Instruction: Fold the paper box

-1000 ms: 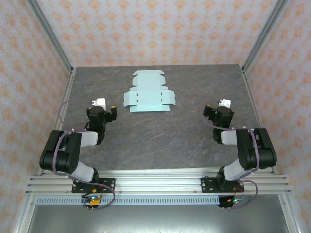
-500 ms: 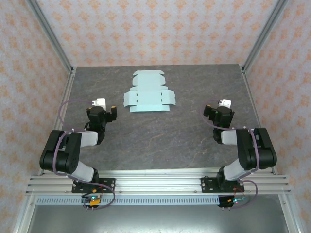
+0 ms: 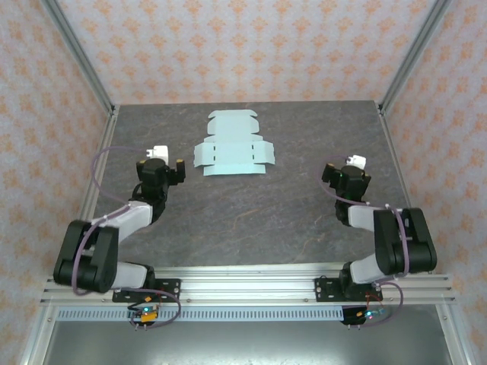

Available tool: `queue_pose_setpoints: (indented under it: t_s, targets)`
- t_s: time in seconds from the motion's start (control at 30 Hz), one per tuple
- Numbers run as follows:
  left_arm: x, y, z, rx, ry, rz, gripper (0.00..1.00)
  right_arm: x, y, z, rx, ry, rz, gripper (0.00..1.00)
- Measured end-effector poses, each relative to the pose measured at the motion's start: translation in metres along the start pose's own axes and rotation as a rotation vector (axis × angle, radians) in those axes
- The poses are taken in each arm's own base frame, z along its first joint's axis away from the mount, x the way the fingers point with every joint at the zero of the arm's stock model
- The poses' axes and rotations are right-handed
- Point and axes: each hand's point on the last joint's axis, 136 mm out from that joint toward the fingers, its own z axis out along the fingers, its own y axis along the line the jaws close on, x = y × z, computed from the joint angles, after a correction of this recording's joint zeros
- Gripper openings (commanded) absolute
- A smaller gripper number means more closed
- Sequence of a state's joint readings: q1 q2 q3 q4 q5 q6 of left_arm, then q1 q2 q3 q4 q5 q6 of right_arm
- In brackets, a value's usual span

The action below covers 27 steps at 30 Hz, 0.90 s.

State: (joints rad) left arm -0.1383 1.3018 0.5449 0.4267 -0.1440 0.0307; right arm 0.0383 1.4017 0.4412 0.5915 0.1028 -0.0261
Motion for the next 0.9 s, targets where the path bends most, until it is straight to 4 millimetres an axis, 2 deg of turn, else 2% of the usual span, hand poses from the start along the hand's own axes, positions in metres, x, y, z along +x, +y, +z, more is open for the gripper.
queue_pose_setpoints:
  t_s: [0.03, 0.1, 0.2, 0.27, 0.33, 0.47, 0.6, 0.73, 0.8, 0.9]
  targets:
    - [-0.013, -0.004, -0.007, 0.017, -0.024, -0.008, 1.0, -0.01, 0.0, -0.004, 0.0, -0.01, 0.016, 0.99]
    - [-0.034, -0.008, -0.021, 0.043, -0.048, -0.049, 1.0, -0.046, 0.003, -0.019, -0.011, -0.057, 0.099, 0.99]
    - [-0.044, -0.003, -0.031, 0.032, -0.005, -0.173, 1.0, -0.098, 0.009, -0.048, -0.075, -0.151, 0.283, 0.99]
    - [-0.042, 0.003, -0.034, -0.007, 0.057, -0.294, 1.0, -0.115, 0.016, -0.065, -0.154, -0.168, 0.443, 0.99]
    - [-0.036, 0.004, -0.034, -0.009, 0.115, -0.373, 1.0, -0.118, 0.029, -0.075, -0.249, -0.138, 0.592, 0.99]
    - [-0.01, -0.012, -0.023, 0.048, 0.257, -0.442, 1.0, -0.097, 0.071, -0.081, -0.398, 0.027, 0.82, 0.99]
    - [0.008, -0.043, 0.006, 0.12, 0.422, -0.423, 1.0, -0.059, 0.125, -0.089, -0.464, 0.248, 0.911, 0.99]
    - [0.002, -0.066, 0.042, 0.151, 0.485, -0.403, 1.0, -0.024, 0.168, -0.085, -0.476, 0.422, 0.96, 0.99]
    - [-0.007, -0.078, 0.063, 0.161, 0.493, -0.379, 0.94, -0.005, 0.181, -0.079, -0.45, 0.496, 0.973, 0.99]
    - [-0.024, -0.094, 0.096, 0.176, 0.5, -0.338, 0.94, 0.014, 0.194, -0.076, -0.428, 0.562, 0.966, 0.99]
